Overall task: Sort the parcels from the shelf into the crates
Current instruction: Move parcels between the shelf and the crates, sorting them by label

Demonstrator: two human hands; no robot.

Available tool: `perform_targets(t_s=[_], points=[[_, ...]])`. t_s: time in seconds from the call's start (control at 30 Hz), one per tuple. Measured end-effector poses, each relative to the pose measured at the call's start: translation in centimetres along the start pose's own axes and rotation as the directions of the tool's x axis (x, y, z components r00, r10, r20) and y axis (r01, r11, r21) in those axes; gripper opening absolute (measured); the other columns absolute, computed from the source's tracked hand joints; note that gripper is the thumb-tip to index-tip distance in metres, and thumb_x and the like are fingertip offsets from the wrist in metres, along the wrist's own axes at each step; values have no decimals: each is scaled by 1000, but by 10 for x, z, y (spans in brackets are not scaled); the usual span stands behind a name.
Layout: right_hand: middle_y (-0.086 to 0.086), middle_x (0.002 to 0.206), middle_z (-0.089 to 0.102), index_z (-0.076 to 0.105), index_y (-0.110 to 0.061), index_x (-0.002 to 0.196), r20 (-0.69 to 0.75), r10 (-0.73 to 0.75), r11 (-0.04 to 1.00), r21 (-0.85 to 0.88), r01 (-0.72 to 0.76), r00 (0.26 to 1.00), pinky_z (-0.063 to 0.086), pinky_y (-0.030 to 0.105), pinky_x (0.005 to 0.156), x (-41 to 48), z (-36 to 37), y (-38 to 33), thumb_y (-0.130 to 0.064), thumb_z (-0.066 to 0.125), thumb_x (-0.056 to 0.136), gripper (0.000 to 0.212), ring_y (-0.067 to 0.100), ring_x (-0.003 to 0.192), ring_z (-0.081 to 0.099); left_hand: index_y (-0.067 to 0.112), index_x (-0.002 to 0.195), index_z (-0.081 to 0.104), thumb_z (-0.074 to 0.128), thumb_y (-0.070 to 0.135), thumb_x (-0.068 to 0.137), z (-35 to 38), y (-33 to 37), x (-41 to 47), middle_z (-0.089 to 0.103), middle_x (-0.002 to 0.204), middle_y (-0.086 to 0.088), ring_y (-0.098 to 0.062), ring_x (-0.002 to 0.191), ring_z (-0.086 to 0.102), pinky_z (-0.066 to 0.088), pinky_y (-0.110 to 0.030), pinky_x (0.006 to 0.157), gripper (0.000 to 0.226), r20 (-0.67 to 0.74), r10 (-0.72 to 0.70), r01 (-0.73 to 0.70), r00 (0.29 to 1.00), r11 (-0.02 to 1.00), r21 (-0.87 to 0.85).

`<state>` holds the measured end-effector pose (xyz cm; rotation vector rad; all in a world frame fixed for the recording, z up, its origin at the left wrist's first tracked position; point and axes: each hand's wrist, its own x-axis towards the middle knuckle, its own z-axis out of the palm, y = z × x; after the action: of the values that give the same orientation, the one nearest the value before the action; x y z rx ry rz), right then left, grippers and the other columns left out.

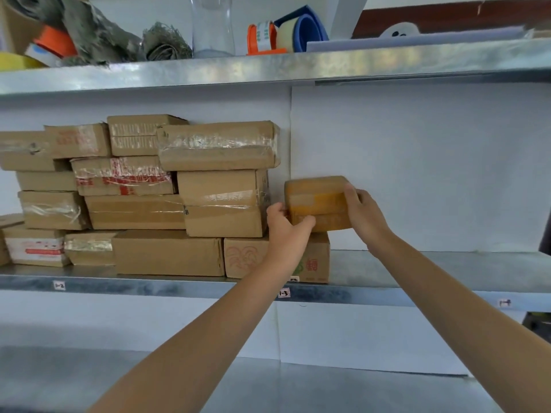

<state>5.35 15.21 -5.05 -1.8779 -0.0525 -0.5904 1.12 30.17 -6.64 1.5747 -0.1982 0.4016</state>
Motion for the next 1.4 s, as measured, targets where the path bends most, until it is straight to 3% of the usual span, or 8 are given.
perform_targets(t_s=[0.1,0.27,0.6,0.87,1.0,1.13,1.27,1.4], points=[[-7,117,50,41,-22,142,-50,-50,996,68,53,997,38,21,69,-29,-10,-4,-63,31,99,61,10,96,52,33,131,47,62,28,94,-8,2,-19,49,129,7,-6,112,53,45,-24,90,41,-12,105,-105,994,994,-30],[-10,120,51,40,-30,136,-77,-68,981,176,80,995,46,20,74,-94,-21,0,-59,42,97,49,5,98,57,36,118,62,63,38,94,-30,-1,-63,63,117,18,6,100,61,48,-7,68,24,-47,59,-66,997,981,-181],[-26,114,54,46,-32,124,20,-95,964,252,87,995,47,2,67,-192,1,21,-56,51,87,44,-16,96,57,37,103,70,74,51,80,-90,-38,-139,72,107,14,-7,108,66,48,-34,100,27,-141,-59,27,988,976,-215],[-7,136,50,48,-33,135,196,-4,995,98,-15,981,44,27,92,-219,57,36,-58,47,87,53,12,116,51,48,114,66,60,61,81,-147,-75,-177,64,120,18,-6,108,64,55,-26,91,36,-239,-150,155,959,988,3],[-8,134,54,49,-28,138,298,5,999,30,-15,955,42,13,77,-225,82,36,-49,60,88,56,9,105,53,51,122,62,58,53,89,-178,-78,-191,61,124,25,8,110,58,47,-3,72,33,-307,-63,101,950,989,112],[-15,121,56,53,-30,128,388,-1,994,104,-43,922,43,6,67,-237,105,31,-62,55,75,62,7,102,57,47,123,63,61,42,90,-201,-88,-209,60,127,12,-4,115,58,46,-15,85,33,-424,-46,99,904,990,104],[-8,125,58,56,-23,106,437,27,958,246,-149,899,56,35,92,-251,131,30,-62,50,78,48,17,111,61,57,110,67,65,12,95,-224,-94,-229,63,117,6,-5,100,64,45,-16,81,48,-507,-74,144,859,985,100],[-14,109,62,54,-25,95,475,-15,957,261,-125,880,55,22,82,-262,156,31,-46,60,90,23,10,104,63,37,111,72,61,3,90,-244,-97,-250,69,111,0,-13,99,71,47,-34,94,42,-539,-114,148,835,989,21]])
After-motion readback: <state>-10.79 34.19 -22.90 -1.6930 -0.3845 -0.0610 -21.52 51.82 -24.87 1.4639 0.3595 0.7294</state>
